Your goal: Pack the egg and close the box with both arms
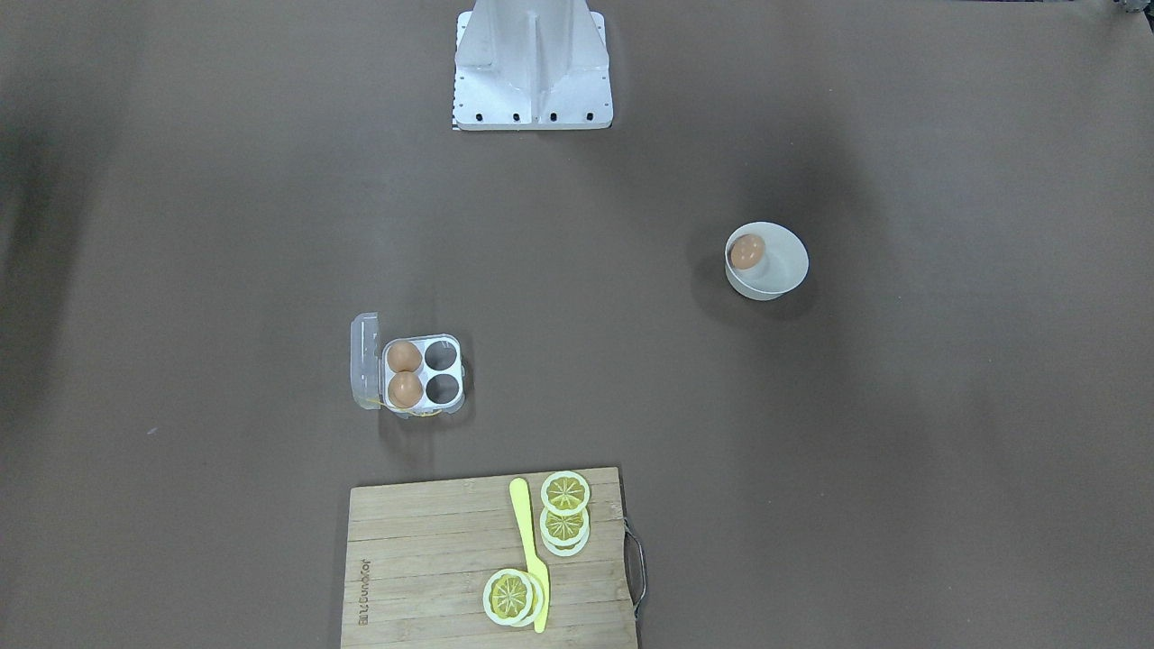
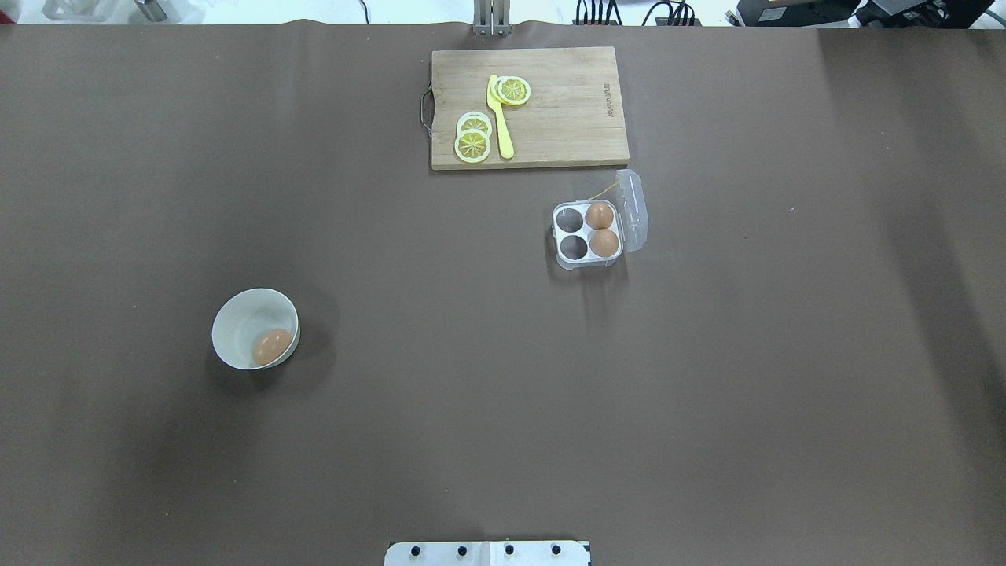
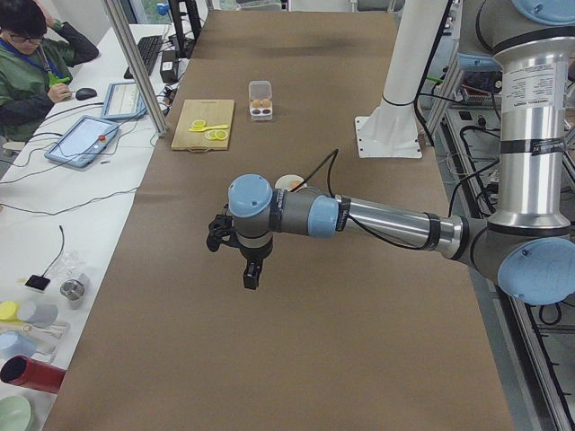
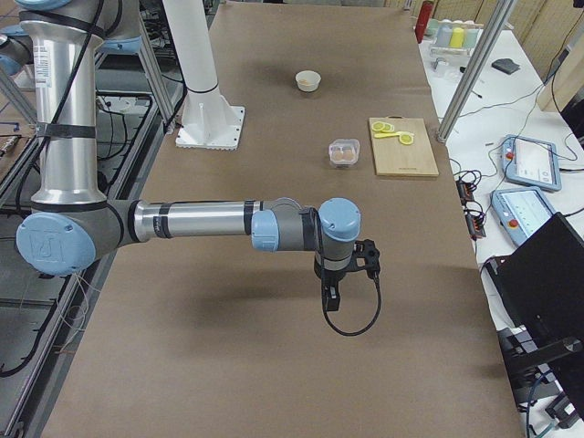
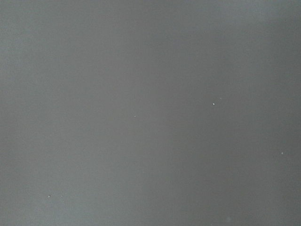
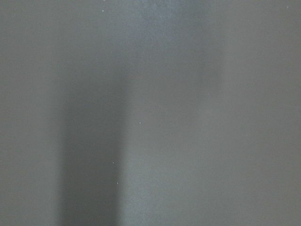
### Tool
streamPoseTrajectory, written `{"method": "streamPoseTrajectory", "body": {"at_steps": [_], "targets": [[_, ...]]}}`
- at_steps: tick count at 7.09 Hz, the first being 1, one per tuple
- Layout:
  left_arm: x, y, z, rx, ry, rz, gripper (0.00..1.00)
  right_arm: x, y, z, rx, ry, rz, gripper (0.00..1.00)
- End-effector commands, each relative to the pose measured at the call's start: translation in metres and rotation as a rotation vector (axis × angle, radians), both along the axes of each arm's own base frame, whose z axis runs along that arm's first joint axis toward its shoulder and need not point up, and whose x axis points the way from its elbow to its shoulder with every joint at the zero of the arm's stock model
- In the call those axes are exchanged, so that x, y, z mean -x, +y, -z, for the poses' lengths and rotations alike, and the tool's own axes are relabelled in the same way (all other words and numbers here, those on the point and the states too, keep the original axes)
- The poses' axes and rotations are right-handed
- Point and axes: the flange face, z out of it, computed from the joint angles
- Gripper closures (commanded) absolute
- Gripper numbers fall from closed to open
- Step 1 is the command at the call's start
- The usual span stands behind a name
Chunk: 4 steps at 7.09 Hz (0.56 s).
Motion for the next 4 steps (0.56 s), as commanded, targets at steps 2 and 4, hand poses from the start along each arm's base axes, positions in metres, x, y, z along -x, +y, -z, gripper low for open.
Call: {"method": "streamPoseTrajectory", "body": {"at_steps": [2,4], "targets": [[0.0,0.0,0.001,-0.01,0.001,0.002,0.02,0.0,0.001,0.0,0.001,-0.002,0.0,0.0],[0.001,0.001,0.013,-0.031,0.003,0.004,0.02,0.0,0.0,0.014,-0.03,-0.002,0.002,0.0]]}}
